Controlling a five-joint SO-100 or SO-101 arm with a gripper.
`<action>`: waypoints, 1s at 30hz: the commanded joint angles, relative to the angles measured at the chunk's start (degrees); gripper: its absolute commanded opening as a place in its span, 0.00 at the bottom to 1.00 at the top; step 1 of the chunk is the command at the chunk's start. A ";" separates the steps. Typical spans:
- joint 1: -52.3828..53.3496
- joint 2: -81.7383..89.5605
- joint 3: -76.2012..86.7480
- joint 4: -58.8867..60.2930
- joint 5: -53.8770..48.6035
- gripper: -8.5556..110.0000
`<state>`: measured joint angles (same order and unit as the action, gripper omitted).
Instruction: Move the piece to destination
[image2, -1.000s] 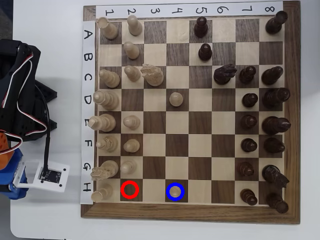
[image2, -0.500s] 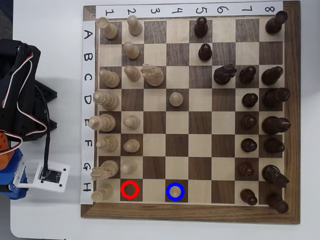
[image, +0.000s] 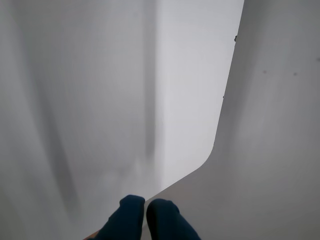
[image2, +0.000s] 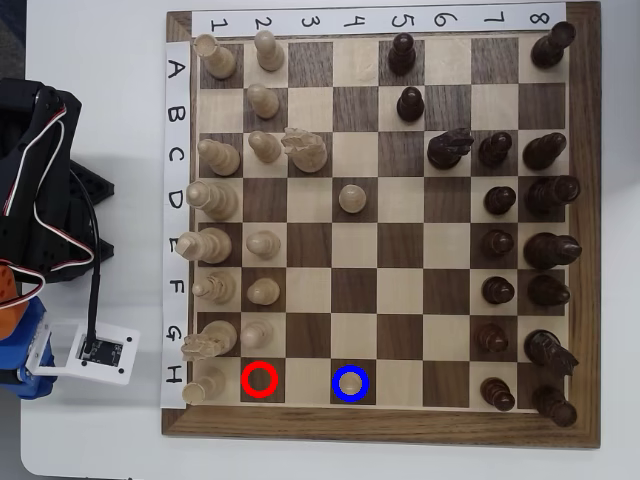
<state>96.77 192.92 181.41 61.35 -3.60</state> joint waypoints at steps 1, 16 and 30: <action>1.23 3.34 -2.20 0.44 1.41 0.07; 0.88 3.34 -2.20 0.62 2.11 0.07; -2.29 3.34 -2.02 -0.09 1.41 0.07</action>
<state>96.68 192.92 181.41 61.35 -2.64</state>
